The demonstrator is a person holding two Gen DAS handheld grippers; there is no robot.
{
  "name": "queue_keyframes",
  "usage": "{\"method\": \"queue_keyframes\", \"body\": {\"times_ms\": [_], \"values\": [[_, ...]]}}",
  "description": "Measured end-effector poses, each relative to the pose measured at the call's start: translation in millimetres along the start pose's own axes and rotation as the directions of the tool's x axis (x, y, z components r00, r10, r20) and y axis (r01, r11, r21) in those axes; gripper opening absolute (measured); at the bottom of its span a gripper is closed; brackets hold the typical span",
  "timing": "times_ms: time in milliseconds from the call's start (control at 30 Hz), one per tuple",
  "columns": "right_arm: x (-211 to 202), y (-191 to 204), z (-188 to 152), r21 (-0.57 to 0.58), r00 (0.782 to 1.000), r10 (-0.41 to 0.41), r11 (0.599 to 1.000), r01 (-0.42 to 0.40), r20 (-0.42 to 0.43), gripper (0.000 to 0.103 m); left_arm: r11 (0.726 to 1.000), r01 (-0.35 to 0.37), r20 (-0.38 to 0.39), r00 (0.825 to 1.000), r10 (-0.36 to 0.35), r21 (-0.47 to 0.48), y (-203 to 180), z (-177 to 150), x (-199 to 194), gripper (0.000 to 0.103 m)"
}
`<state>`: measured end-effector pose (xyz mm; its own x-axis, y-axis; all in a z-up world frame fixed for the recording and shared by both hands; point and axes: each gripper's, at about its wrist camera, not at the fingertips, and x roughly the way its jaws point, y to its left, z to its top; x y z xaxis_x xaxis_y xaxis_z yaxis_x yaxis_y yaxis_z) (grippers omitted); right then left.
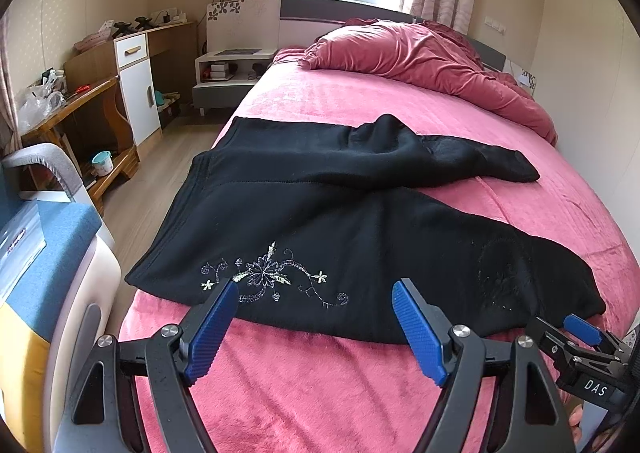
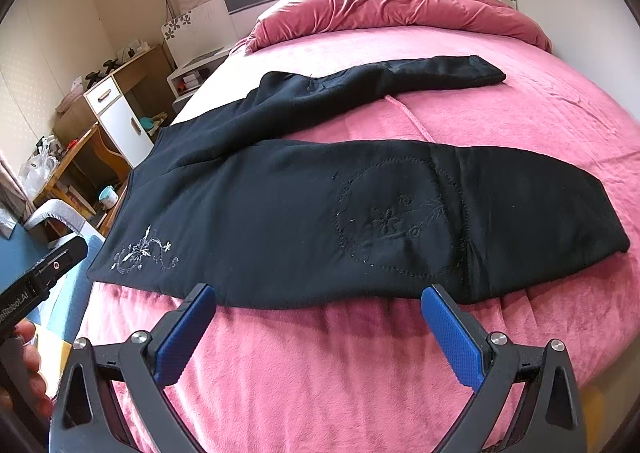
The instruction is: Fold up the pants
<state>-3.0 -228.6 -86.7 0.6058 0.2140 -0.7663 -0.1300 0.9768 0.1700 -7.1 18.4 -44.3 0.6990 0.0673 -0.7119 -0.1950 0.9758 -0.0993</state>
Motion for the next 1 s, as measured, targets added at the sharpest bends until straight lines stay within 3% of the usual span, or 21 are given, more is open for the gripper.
{"method": "queue_keyframes", "body": {"times_ms": [367, 600, 800, 933, 1000], "values": [[1.8, -0.8, -2.2, 0.006, 1.000, -0.001, 1.000, 0.001, -0.009, 0.103, 1.000, -0.001, -0.007, 1.000, 0.001, -0.001, 1.0, -2.0, 0.8, 0.081], [7.5, -8.3, -4.7, 0.038, 1.000, 0.004, 0.999, -0.003, -0.027, 0.103, 1.000, 0.017, -0.073, 0.997, -0.018, -0.023, 7.0, -6.9, 16.3, 0.082], [14.9, -33.9, -8.7, 0.114, 0.998, 0.013, 0.994, -0.006, -0.064, 0.103, 0.985, 0.077, -0.202, 0.973, -0.108, -0.153, 41.1, -17.3, 50.1, 0.088], [14.5, -71.9, -12.9, 0.217, 0.997, 0.013, 0.976, 0.003, -0.073, 0.103, 0.971, 0.047, -0.264, 0.958, -0.110, -0.232, 72.6, -26.3, 71.4, 0.103], [10.7, -103.2, -15.1, 0.301, 0.998, 0.006, 0.954, 0.015, -0.067, 0.103, 0.962, 0.024, -0.277, 0.955, -0.102, -0.273, 91.8, -28.4, 79.3, 0.103]]}}
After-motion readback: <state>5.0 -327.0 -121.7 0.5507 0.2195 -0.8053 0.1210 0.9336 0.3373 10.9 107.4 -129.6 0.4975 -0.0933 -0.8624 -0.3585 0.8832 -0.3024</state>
